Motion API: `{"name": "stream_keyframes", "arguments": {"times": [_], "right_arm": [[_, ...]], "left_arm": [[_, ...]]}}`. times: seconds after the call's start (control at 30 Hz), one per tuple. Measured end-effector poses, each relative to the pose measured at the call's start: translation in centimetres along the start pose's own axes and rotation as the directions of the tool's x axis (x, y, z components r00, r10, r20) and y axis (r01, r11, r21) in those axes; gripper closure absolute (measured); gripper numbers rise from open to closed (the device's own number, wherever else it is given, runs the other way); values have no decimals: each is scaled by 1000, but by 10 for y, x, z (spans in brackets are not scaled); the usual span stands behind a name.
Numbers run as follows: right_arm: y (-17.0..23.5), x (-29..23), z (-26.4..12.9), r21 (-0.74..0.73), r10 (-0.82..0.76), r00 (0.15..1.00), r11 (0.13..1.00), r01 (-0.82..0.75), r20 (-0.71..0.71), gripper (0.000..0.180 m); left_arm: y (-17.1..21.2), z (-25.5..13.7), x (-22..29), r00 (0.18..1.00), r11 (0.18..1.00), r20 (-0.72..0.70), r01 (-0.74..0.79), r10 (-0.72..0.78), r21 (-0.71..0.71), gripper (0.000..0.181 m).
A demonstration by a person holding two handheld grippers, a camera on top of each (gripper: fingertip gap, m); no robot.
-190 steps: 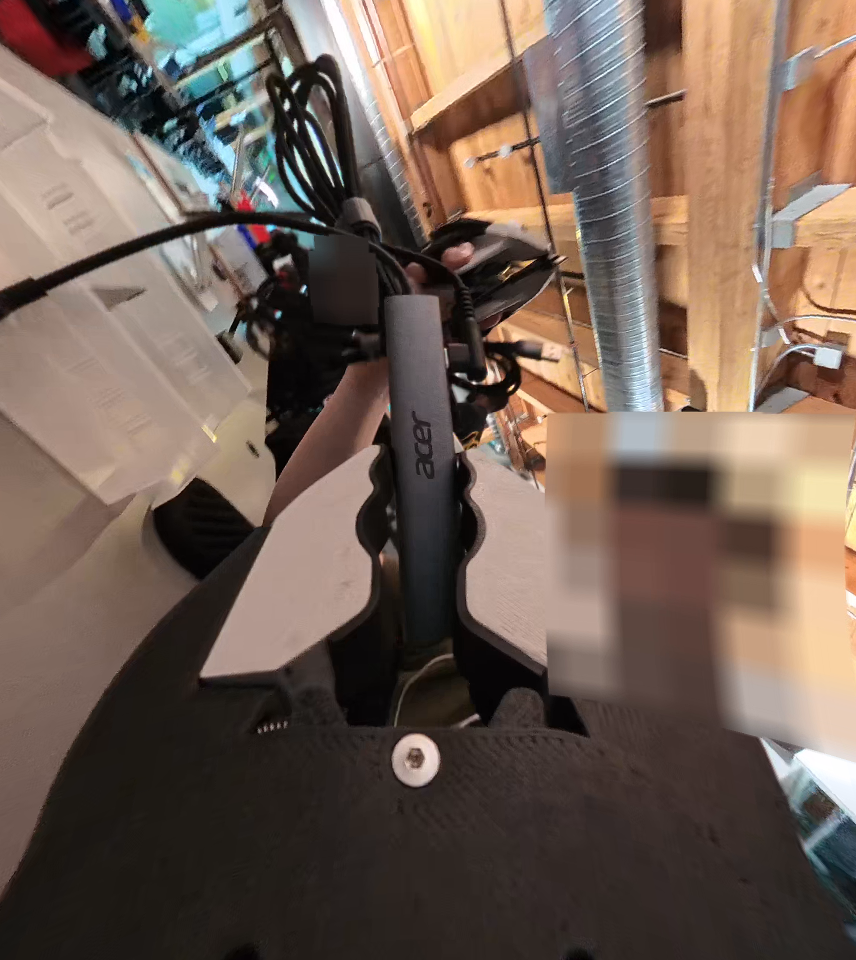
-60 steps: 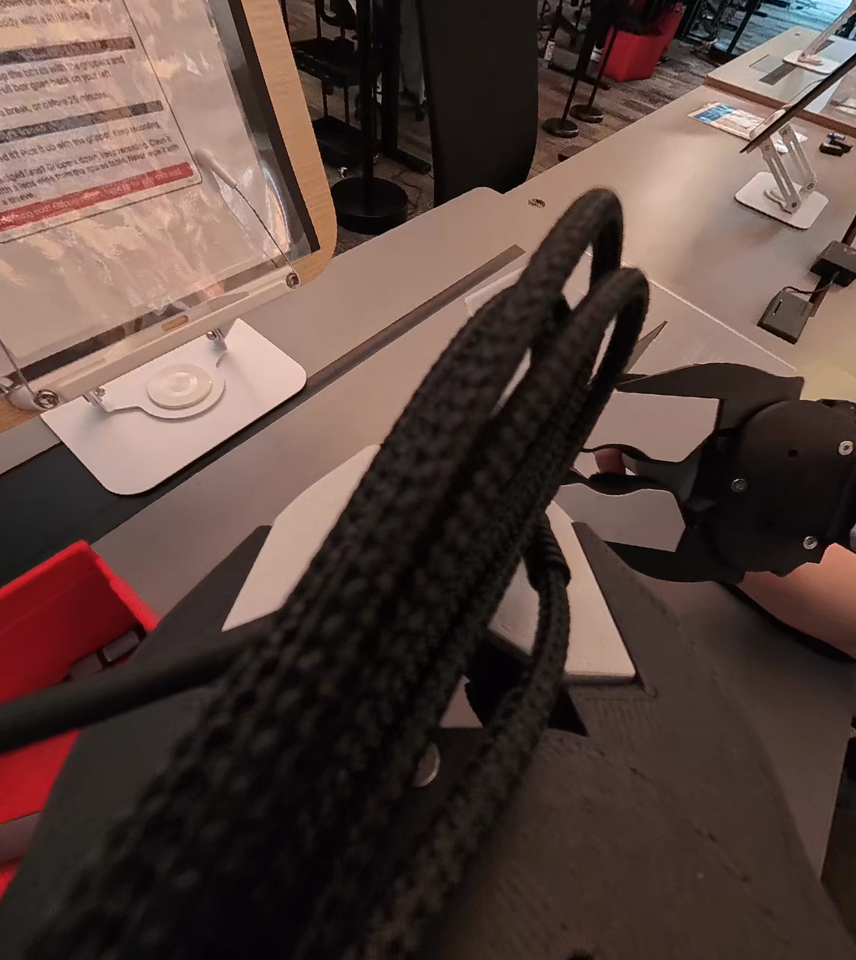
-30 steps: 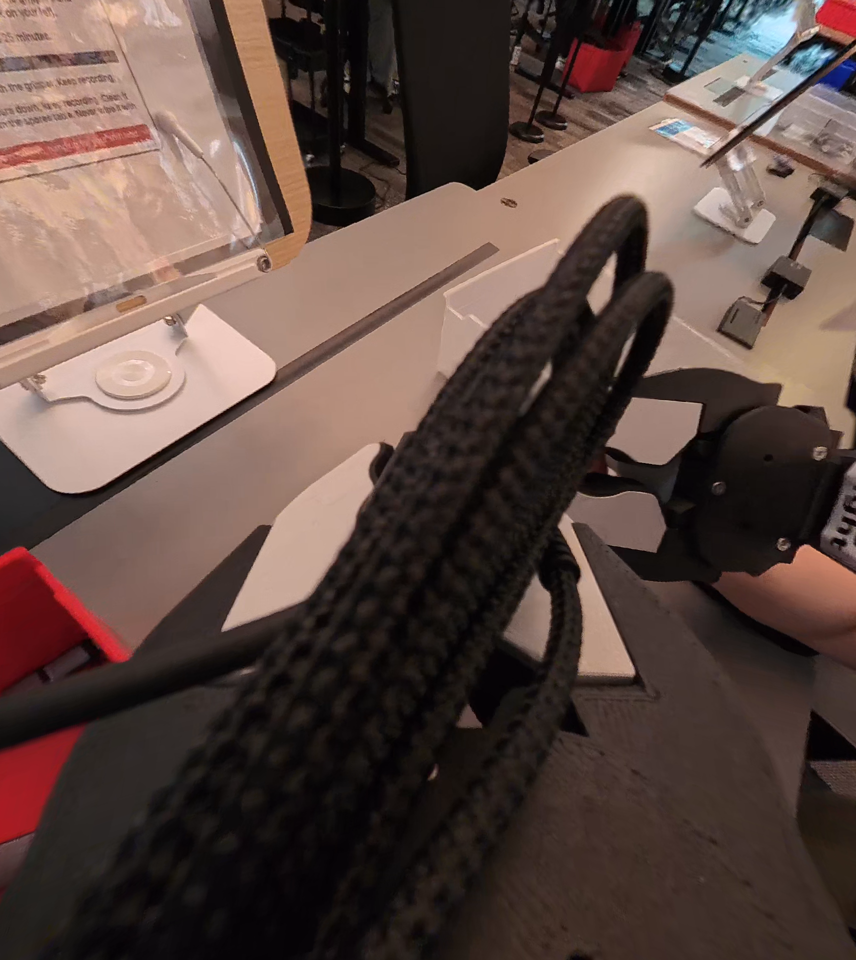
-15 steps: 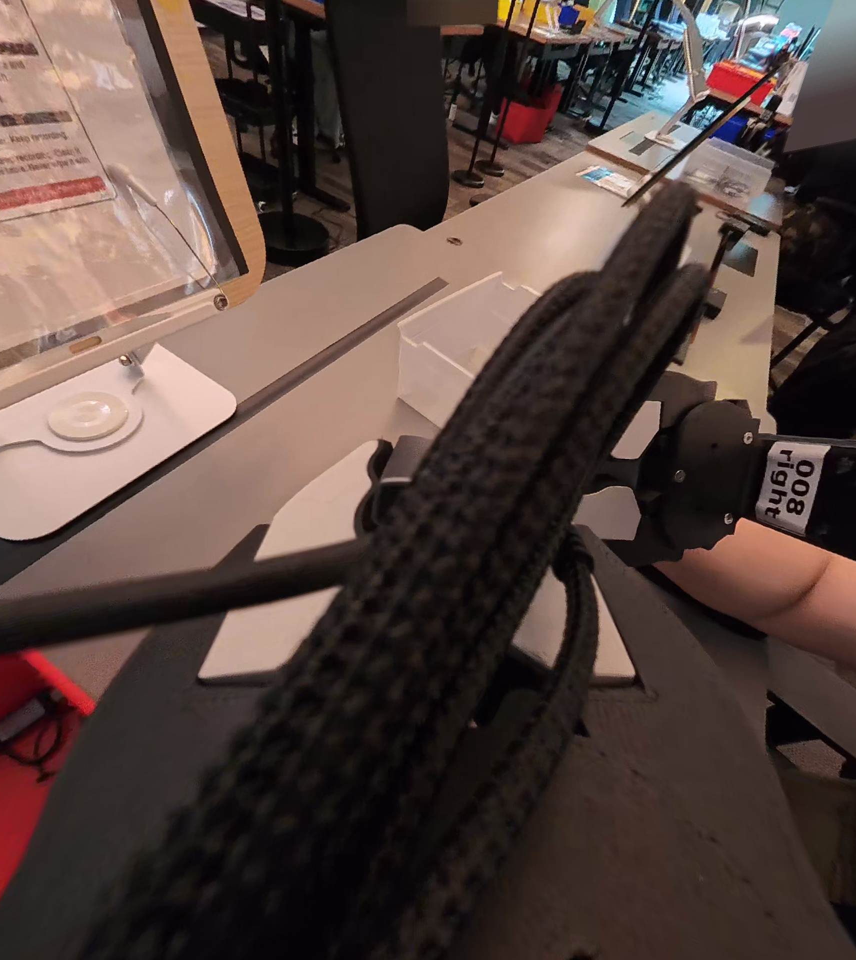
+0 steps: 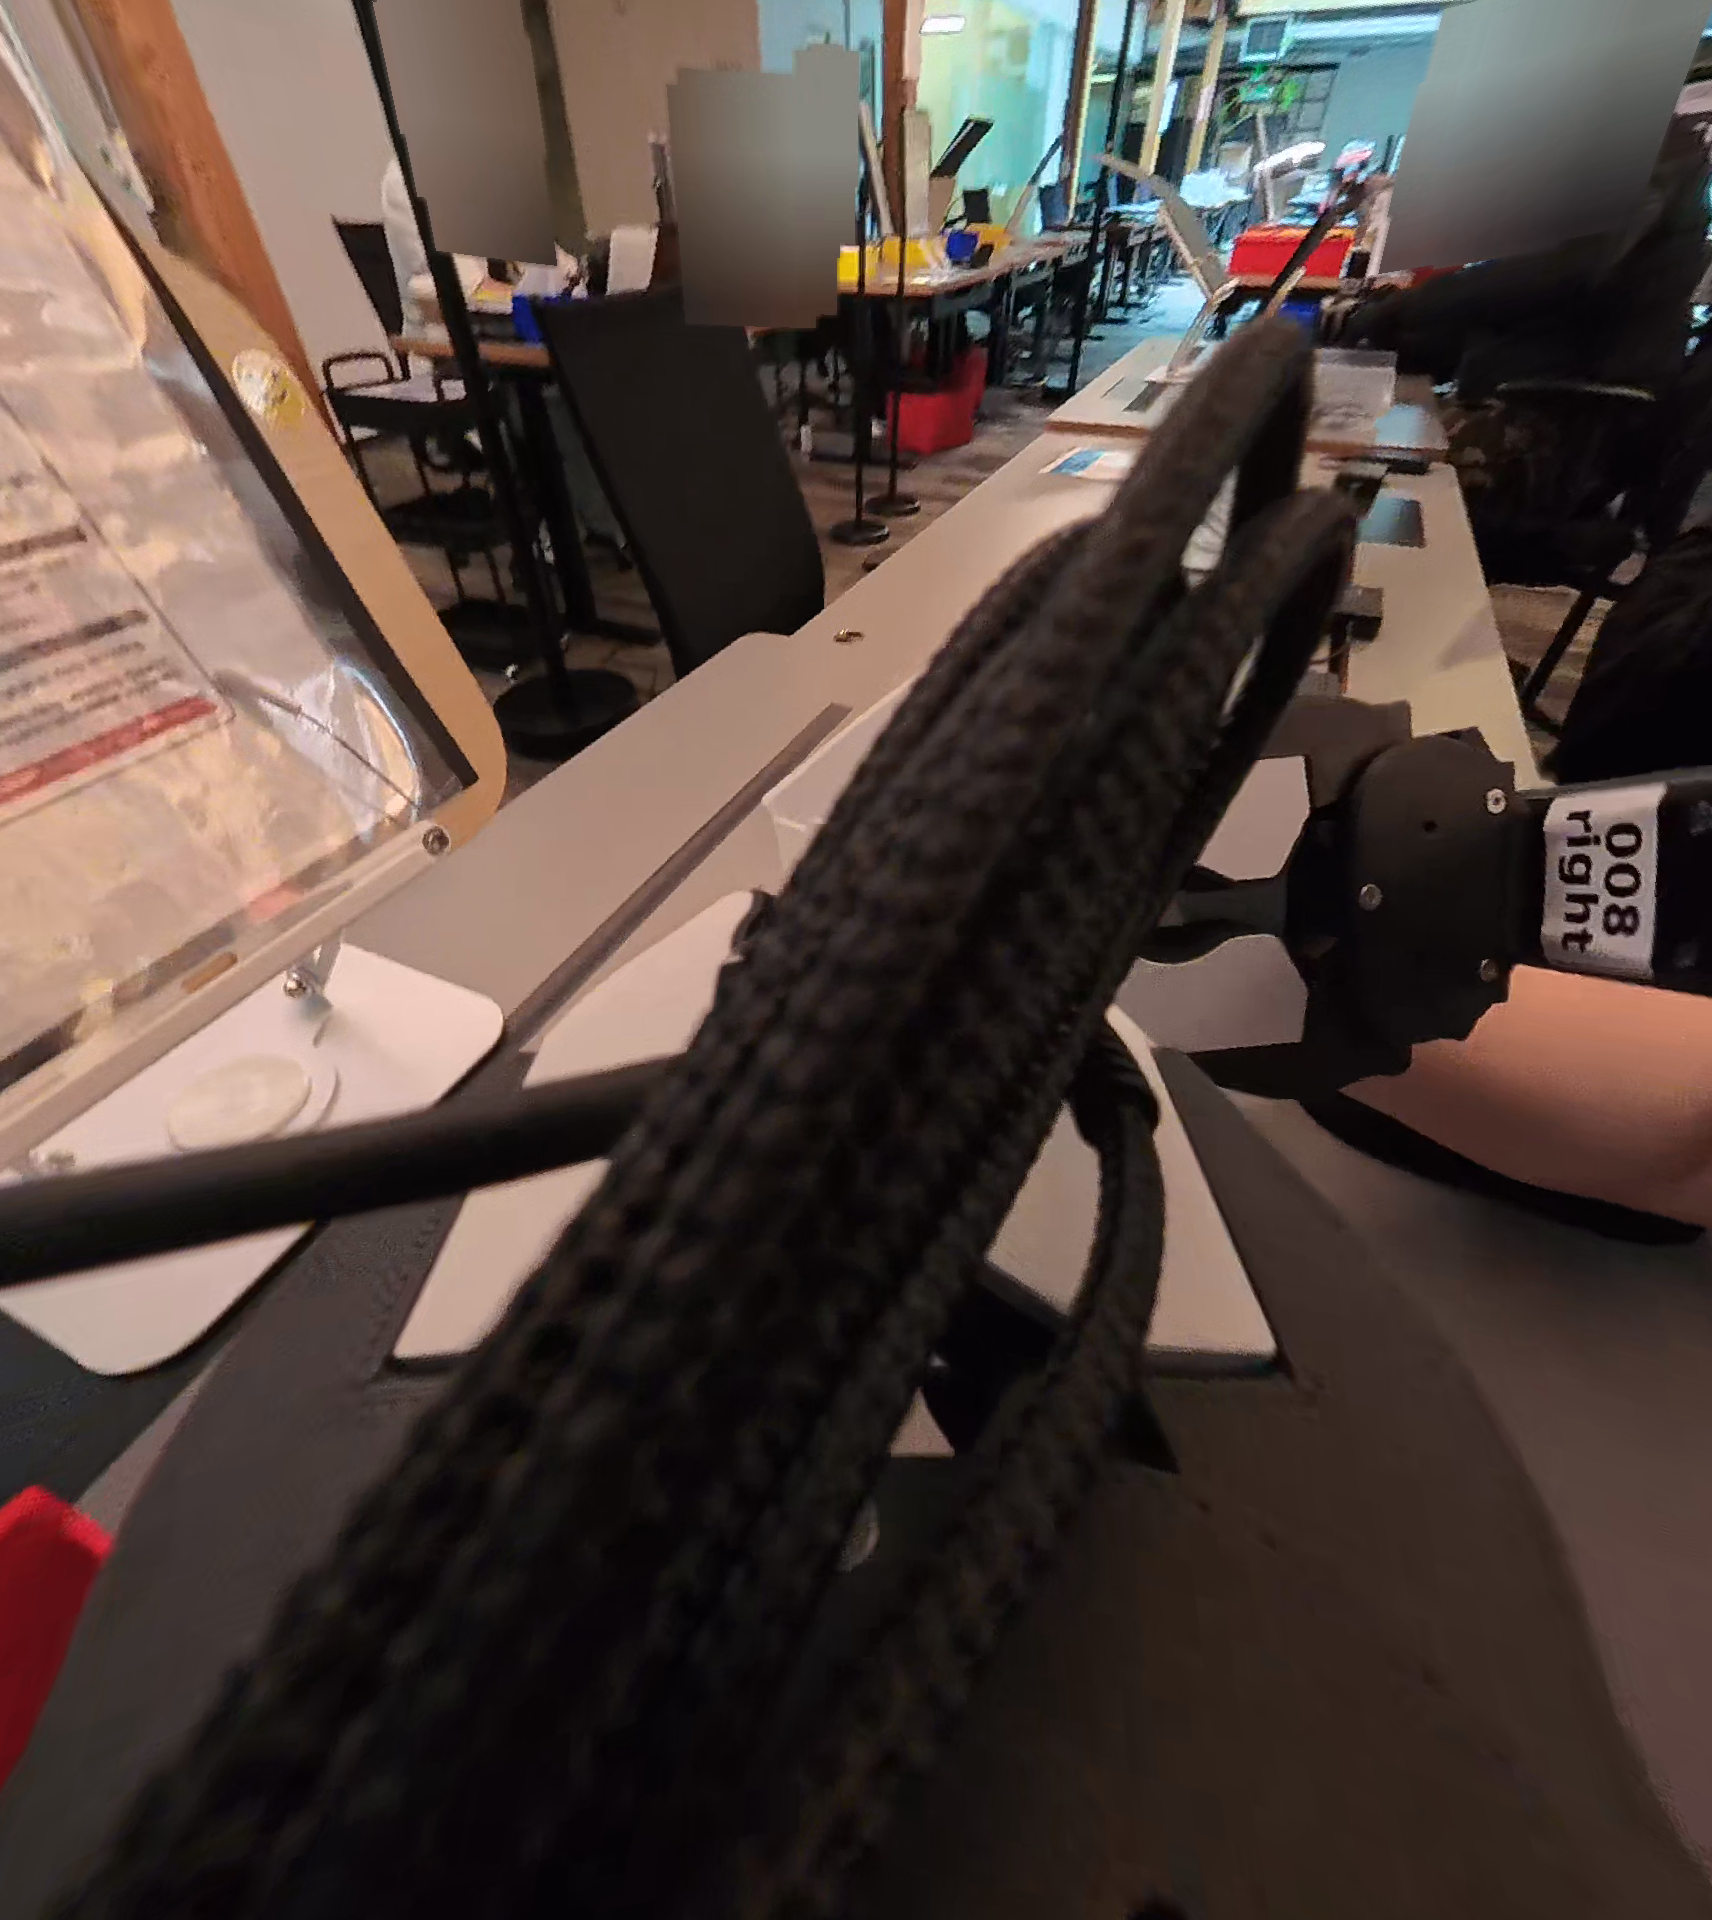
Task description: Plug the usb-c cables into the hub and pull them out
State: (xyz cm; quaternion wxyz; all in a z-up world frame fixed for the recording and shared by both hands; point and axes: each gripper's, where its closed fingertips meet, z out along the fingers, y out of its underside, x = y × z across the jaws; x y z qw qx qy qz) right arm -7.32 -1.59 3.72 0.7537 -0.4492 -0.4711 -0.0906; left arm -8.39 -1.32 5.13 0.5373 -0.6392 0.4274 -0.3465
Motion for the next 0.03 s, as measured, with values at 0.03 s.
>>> {"name": "stream_keyframes", "arguments": {"times": [0.03], "right_arm": [[0,1,0,3,4,1000,1000,-4,8,171]], "left_arm": [[0,1,0,1000,1000,-2,-20,20,10,155]]}}
